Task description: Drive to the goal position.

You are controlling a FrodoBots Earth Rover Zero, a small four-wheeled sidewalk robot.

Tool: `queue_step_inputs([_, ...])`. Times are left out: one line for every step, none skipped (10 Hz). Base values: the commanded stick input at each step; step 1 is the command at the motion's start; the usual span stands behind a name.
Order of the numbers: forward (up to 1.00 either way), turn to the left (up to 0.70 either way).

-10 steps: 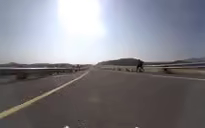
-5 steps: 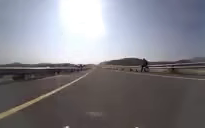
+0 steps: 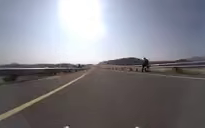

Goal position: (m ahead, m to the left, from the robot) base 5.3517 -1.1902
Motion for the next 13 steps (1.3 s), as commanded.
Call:
queue_step_inputs([1.00,0.00])
queue_step_inputs([1.00,0.00])
queue_step_inputs([1.00,0.00])
queue_step_inputs([1.00,0.00])
queue_step_inputs([1.00,0.00])
queue_step_inputs([1.00,0.00])
queue_step_inputs([1.00,0.00])
queue_step_inputs([1.00,0.00])
queue_step_inputs([1.00,0.00])
queue_step_inputs([1.00,0.00])
queue_step_inputs([1.00,0.00])
queue_step_inputs([1.00,0.00])
queue_step_inputs([1.00,0.00])
